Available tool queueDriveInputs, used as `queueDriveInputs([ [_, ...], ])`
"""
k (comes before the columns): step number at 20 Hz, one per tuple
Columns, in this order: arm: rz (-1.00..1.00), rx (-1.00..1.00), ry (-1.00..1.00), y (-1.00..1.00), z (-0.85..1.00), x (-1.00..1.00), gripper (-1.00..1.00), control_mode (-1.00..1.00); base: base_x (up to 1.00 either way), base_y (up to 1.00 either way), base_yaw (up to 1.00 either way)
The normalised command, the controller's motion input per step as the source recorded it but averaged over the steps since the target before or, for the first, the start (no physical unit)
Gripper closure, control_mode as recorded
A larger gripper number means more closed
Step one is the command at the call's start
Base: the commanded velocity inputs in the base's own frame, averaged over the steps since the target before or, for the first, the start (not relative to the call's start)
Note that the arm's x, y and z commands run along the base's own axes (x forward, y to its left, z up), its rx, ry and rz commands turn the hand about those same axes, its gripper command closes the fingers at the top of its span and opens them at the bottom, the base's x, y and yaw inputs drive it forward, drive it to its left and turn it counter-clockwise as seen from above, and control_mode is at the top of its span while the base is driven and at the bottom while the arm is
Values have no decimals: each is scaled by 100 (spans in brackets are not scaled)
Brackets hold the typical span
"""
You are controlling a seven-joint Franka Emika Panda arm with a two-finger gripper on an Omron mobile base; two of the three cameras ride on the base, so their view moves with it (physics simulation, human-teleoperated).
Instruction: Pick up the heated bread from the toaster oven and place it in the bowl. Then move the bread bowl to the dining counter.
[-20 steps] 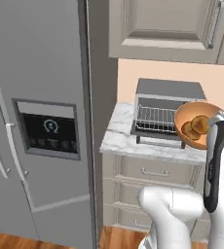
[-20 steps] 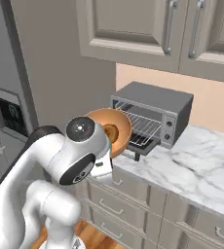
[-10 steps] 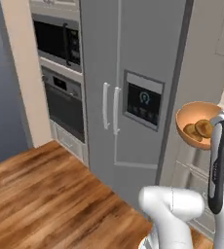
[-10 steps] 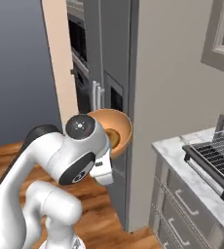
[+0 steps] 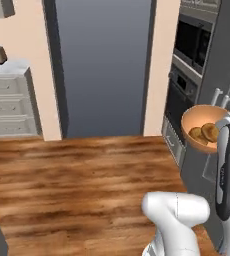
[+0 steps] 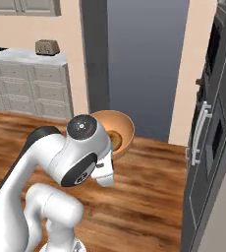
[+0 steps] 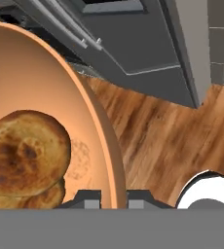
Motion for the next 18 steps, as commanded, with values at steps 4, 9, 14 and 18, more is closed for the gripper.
queueDriveInputs([
  [4, 0, 0, 0, 0, 0, 0, 100, 100, -1, 0, 100],
  [9, 0, 0, 0, 0, 0, 0, 100, 100, 0, 0, 100],
  [14, 0, 0, 0, 0, 0, 0, 100, 100, 2, 0, 100],
  [18, 0, 0, 0, 0, 0, 0, 100, 100, 14, 0, 100],
])
